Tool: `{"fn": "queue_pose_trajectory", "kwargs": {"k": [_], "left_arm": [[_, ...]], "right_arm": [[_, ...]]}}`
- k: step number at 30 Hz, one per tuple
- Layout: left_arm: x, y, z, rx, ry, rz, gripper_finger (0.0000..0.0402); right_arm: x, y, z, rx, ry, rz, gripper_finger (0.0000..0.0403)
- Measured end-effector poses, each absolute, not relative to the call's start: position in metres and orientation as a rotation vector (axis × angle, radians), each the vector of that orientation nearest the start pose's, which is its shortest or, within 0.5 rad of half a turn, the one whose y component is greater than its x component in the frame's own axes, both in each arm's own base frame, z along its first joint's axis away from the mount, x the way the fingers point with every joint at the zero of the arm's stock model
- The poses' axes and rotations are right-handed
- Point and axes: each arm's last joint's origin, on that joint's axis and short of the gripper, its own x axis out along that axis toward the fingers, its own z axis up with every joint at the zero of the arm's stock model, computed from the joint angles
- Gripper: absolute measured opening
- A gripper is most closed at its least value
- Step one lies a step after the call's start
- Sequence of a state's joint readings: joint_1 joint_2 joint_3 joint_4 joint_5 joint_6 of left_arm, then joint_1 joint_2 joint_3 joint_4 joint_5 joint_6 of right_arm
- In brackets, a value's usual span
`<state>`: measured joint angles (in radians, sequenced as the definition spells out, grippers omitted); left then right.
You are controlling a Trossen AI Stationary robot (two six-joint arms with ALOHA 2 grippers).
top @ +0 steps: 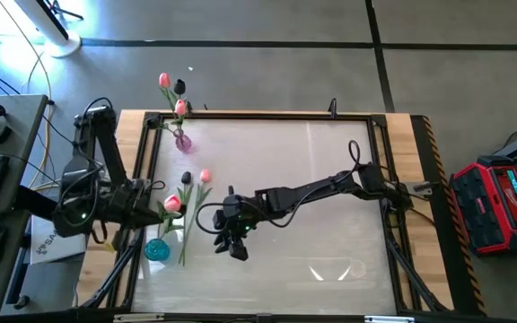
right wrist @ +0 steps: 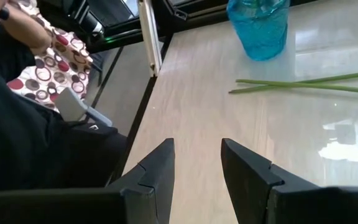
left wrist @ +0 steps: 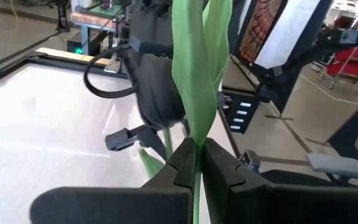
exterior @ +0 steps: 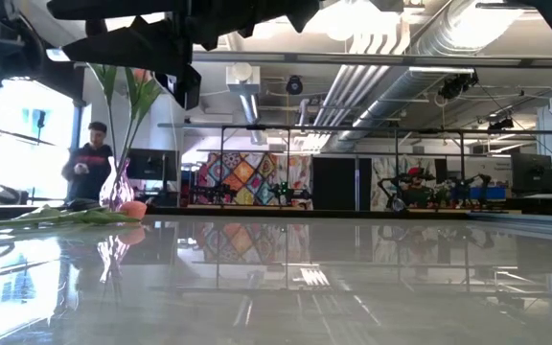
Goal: Sort flowers into vase by color
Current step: Put the pink flower into the blue glass vase
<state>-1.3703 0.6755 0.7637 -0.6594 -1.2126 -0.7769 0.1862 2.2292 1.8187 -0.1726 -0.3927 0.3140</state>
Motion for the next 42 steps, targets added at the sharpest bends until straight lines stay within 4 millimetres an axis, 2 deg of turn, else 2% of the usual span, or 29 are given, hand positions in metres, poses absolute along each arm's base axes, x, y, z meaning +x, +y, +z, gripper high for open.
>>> {"fn": "queue_pose_trajectory", "kwargs": {"k": [9,29,35,42], "left_arm": [[0.041,-0.118,0.298,-0.204,0.220,-0.107,0.0001],[0.040,-0.141,0.284,-0.087,0.258,-0.129,0.0001],[0.040,-0.144,0.281,-0.064,0.304,-0.166,0.0005],[0.040,-0.149,0.276,-0.013,0.317,-0.164,0.0046]], "right_arm": [[0.497,0.107,0.217,0.358,0.677,0.468,0.0121],[0.499,0.107,0.218,0.411,0.672,0.406,0.0121],[0.498,0.120,0.220,0.363,0.623,0.346,0.0121],[0.492,0.144,0.220,0.284,0.591,0.226,0.0121]]}}
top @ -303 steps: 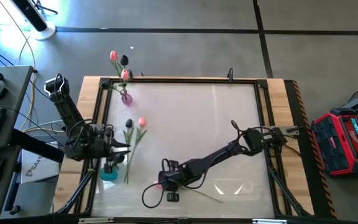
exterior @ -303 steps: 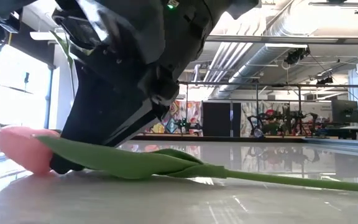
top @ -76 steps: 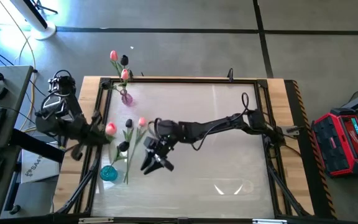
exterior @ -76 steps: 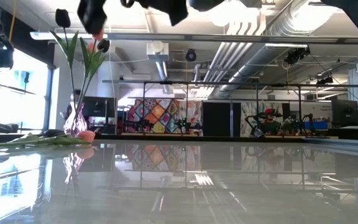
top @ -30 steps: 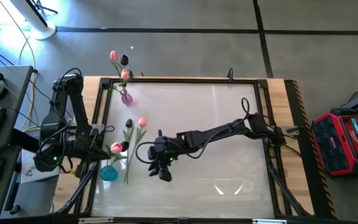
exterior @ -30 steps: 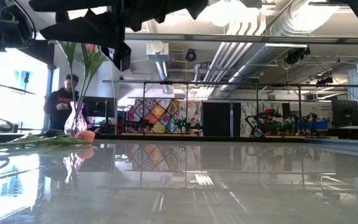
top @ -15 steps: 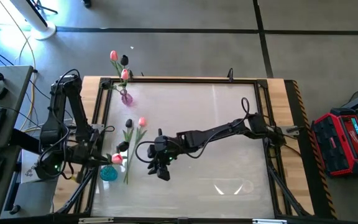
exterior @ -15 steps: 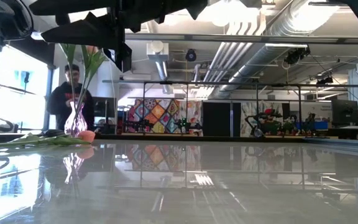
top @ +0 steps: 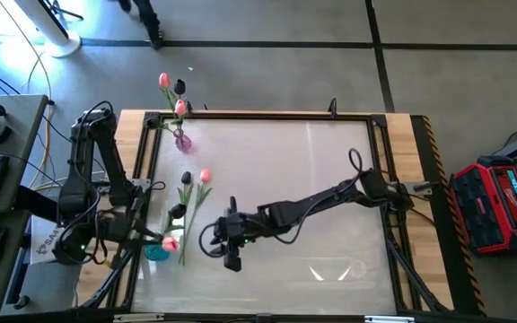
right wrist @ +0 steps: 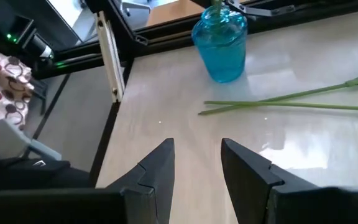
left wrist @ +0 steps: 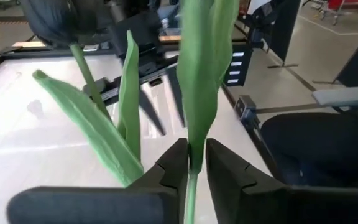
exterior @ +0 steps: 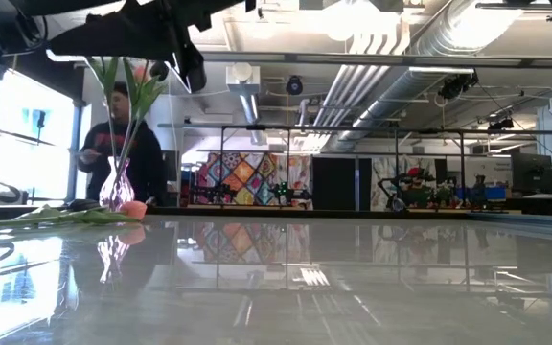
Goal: Sort flowers into vase by color
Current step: Put the pink flower into the blue glass vase
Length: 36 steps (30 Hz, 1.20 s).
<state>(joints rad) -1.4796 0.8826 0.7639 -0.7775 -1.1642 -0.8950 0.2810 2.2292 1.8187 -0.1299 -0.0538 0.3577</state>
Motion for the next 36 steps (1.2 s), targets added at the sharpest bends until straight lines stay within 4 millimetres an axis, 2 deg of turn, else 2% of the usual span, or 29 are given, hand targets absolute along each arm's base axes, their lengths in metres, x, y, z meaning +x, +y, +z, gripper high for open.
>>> {"fn": "queue_pose_trajectory", "kwargs": {"k": [7,11,15,21,25,30,36], "left_arm": [[0.040,-0.146,0.267,-0.019,0.352,-0.117,0.0082],[0.040,-0.145,0.266,-0.020,0.363,-0.109,0.0092],[0.039,-0.142,0.267,-0.033,0.412,-0.141,0.0097],[0.036,-0.133,0.271,-0.068,0.497,-0.217,0.0097],[0.035,-0.126,0.275,-0.084,0.509,-0.237,0.0097],[0.034,-0.118,0.277,-0.095,0.523,-0.250,0.0097],[0.033,-0.113,0.279,-0.092,0.538,-0.279,0.0097]], "right_arm": [[0.488,0.158,0.220,0.216,0.570,0.172,0.0122],[0.488,0.161,0.213,0.167,0.570,0.138,0.0135],[0.495,0.163,0.201,0.135,0.532,0.141,0.0162],[0.514,0.167,0.172,0.054,0.361,0.182,0.0223],[0.525,0.161,0.158,0.039,0.240,0.177,0.0274],[0.537,0.140,0.148,0.079,0.109,0.148,0.0339],[0.543,0.123,0.129,0.113,0.133,0.127,0.0383]]}}
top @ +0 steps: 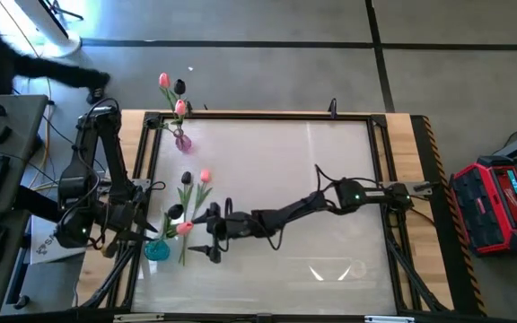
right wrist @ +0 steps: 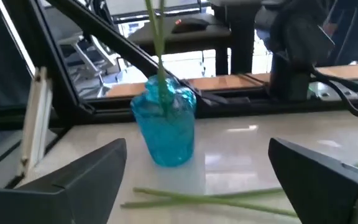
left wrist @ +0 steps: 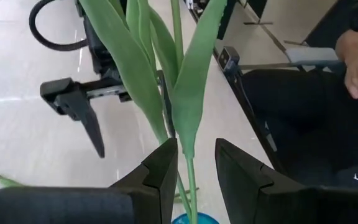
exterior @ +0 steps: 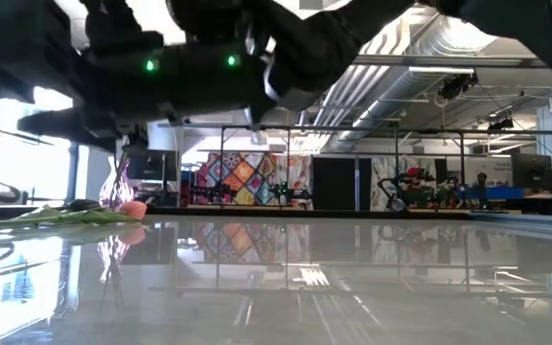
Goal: Sort flowers into vase by color
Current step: Put the pink flower into the blue glass vase
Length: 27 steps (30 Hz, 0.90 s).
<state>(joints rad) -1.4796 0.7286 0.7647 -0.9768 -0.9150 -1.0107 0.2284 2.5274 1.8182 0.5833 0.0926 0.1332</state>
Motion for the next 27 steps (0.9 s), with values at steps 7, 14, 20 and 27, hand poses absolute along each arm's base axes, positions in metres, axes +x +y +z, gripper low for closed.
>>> {"fn": "queue_pose_trajectory", "kwargs": {"k": [7,14,20,27], "left_arm": [[0.033,-0.110,0.281,-0.092,0.523,-0.277,0.0097],[0.033,-0.109,0.281,-0.107,0.527,-0.280,0.0097],[0.033,-0.109,0.281,-0.095,0.528,-0.286,0.0097],[0.030,-0.111,0.277,-0.171,0.688,-0.351,0.0097]], "right_arm": [[0.569,0.126,0.136,0.080,0.162,0.159,0.0387],[0.590,0.126,0.144,0.069,0.186,0.206,0.0387],[0.597,0.126,0.124,0.070,0.212,0.224,0.0387],[0.594,0.126,0.113,0.121,0.310,0.218,0.0387]]}}
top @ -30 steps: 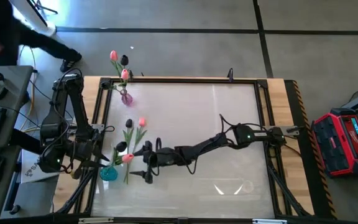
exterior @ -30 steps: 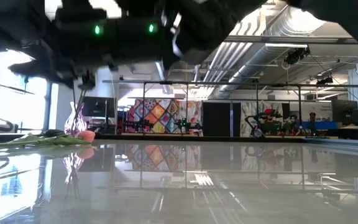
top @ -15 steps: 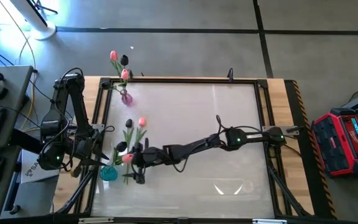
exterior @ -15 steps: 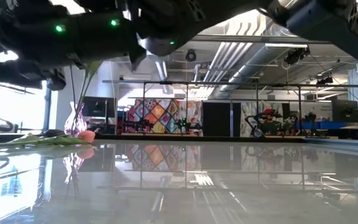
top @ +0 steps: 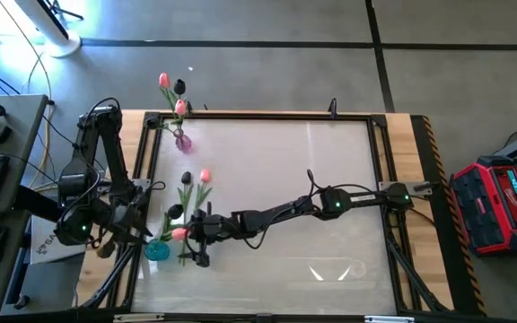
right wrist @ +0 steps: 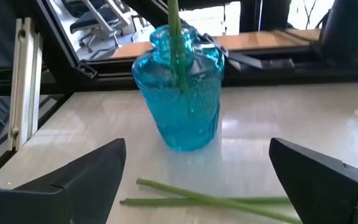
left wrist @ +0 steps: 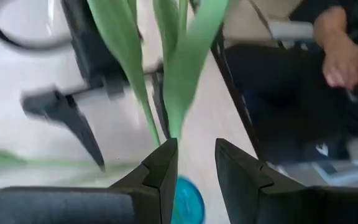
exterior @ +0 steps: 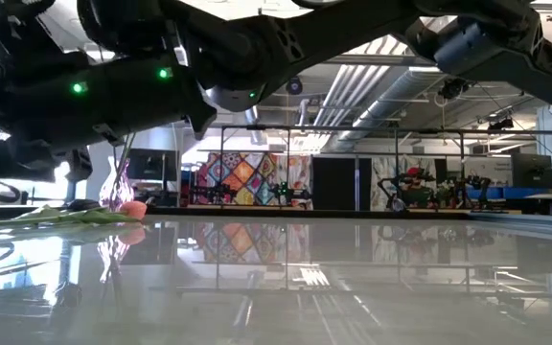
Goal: Sort flowers into vase by color
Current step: Put the pink flower into the blue glass vase
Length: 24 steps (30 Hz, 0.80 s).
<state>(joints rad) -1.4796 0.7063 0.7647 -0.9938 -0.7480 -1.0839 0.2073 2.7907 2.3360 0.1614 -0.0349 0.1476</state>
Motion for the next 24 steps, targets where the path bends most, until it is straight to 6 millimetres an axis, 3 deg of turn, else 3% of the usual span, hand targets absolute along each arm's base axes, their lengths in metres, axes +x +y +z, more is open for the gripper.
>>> {"fn": "queue_pose_trajectory", "kwargs": {"k": [11,24], "left_arm": [[0.026,-0.114,0.264,-0.267,0.931,-0.248,0.0111],[0.027,-0.144,0.240,-0.173,1.049,-0.121,0.0208]], "right_arm": [[0.590,0.125,0.101,0.140,0.434,0.202,0.0387],[0.585,0.127,0.094,0.125,0.531,0.196,0.0387]]}}
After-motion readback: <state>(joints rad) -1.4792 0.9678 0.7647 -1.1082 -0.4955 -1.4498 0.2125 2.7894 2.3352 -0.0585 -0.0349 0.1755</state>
